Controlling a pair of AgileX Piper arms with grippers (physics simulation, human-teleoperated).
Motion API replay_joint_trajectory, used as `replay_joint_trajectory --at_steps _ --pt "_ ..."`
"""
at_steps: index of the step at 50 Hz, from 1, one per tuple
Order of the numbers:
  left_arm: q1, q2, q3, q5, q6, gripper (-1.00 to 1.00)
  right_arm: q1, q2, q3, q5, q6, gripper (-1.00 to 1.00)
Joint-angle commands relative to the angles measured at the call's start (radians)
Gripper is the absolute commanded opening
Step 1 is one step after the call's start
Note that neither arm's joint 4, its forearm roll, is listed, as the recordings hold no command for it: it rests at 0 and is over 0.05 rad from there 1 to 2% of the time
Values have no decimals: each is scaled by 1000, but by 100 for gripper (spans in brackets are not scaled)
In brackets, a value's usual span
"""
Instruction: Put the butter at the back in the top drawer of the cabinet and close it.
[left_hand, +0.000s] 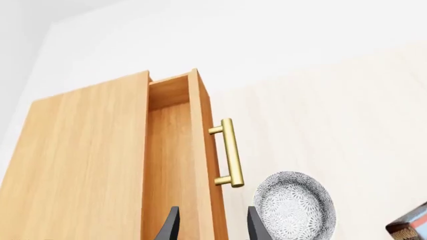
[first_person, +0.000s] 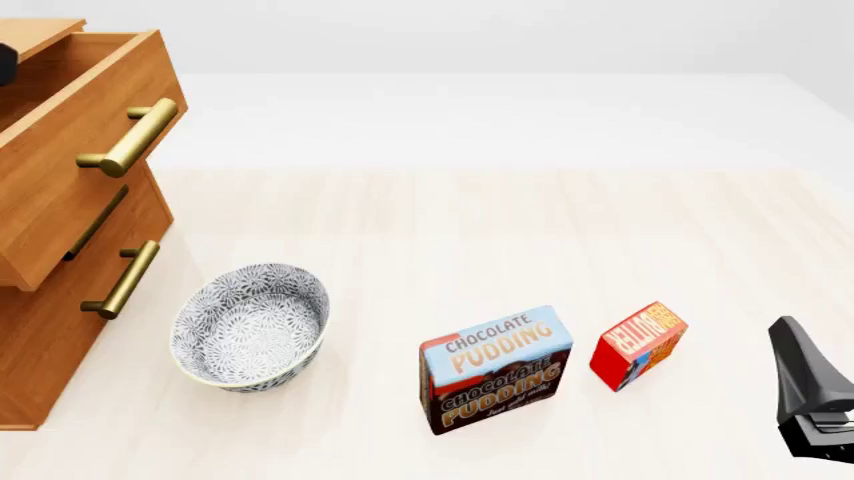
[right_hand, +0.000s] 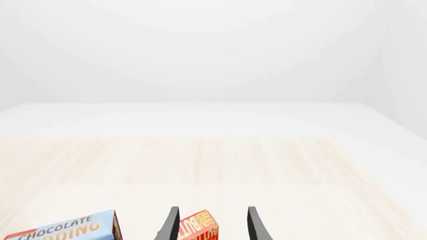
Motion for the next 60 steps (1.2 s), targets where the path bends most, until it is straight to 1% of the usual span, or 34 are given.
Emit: replay_joint_trajectory --at_steps 1,5,14,20,36,60 --pt "12 40 -17 8 -30 100 0 0 0 0 0 100" --pt "8 58 -21 8 -44 100 0 0 0 0 0 100" --pt "18 87 -14 -5 -47 100 0 0 0 0 0 100" --pt "23 121 -16 -7 -61 100 0 0 0 0 0 100" --pt "48 168 -41 8 -73 100 0 0 0 0 0 100" --pt "63 230 9 -51 -85 100 0 0 0 0 0 100"
